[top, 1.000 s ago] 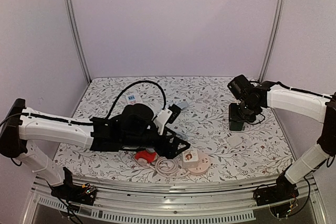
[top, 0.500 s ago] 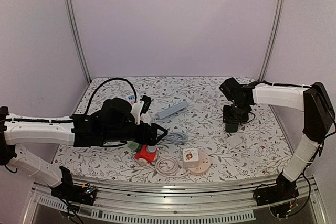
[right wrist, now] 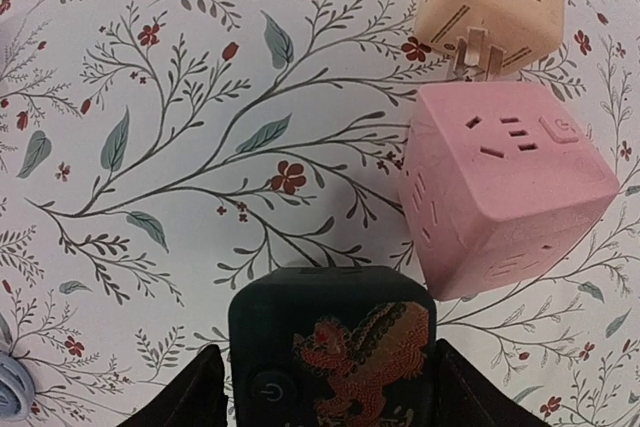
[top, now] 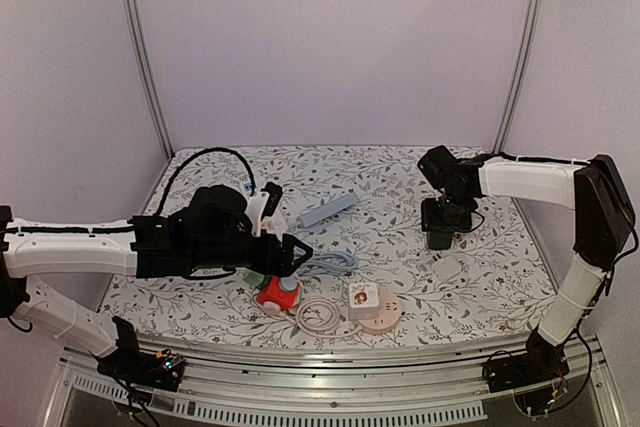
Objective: Pull the plug off the socket
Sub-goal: Place the plug at the center of the board, then remove the plug from the socket.
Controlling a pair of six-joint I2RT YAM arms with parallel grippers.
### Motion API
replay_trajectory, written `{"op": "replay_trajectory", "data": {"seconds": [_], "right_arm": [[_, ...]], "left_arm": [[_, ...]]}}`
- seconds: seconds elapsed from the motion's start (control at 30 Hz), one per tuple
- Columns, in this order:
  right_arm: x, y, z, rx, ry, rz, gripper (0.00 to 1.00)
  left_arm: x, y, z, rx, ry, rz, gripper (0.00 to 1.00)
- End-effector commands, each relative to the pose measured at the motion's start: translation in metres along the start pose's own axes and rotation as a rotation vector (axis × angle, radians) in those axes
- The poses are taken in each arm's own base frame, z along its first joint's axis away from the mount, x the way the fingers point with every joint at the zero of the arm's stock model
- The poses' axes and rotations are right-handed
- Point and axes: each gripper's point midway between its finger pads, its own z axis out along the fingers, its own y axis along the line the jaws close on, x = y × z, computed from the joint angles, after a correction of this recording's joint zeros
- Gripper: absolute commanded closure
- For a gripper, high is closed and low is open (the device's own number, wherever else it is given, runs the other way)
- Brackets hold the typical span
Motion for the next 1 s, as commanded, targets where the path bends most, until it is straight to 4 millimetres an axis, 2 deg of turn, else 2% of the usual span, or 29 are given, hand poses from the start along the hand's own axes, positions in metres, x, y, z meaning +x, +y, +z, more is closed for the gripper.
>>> {"op": "replay_trajectory", "data": {"seconds": [0.0, 0.3, 0.43, 0.6, 0.73, 0.97], "right_arm": [[-0.008, 0.003, -0.004, -0.024, -0.007, -0.006, 0.28], [-0.015, 0.004, -0.034, -0.074, -0.032, -0.020, 0.11], [-0.022, -0.002, -0.062, -0.104, -0.075, -0.017, 0.07], [-0.018, -0.013, -0.099, -0.153, -0.123, -0.001, 0.06], [-0.006, -0.018, -0.119, -0.197, -0.130, 0.014, 0.06], [0.035, 0.006, -0.144, -0.287, -0.114, -0.001, 0.06]], "left_arm": [[-0.006, 0.006, -0.003, -0.036, 0.025, 0.009, 0.13], [-0.012, 0.014, -0.011, -0.066, -0.002, -0.022, 0.12], [-0.012, 0.014, -0.012, -0.063, -0.004, -0.036, 0.12], [-0.012, 0.014, -0.009, -0.059, -0.009, -0.061, 0.11], [-0.011, 0.013, -0.004, -0.039, -0.018, -0.095, 0.11], [-0.006, 0.013, 0.003, -0.030, -0.010, -0.134, 0.11]]}}
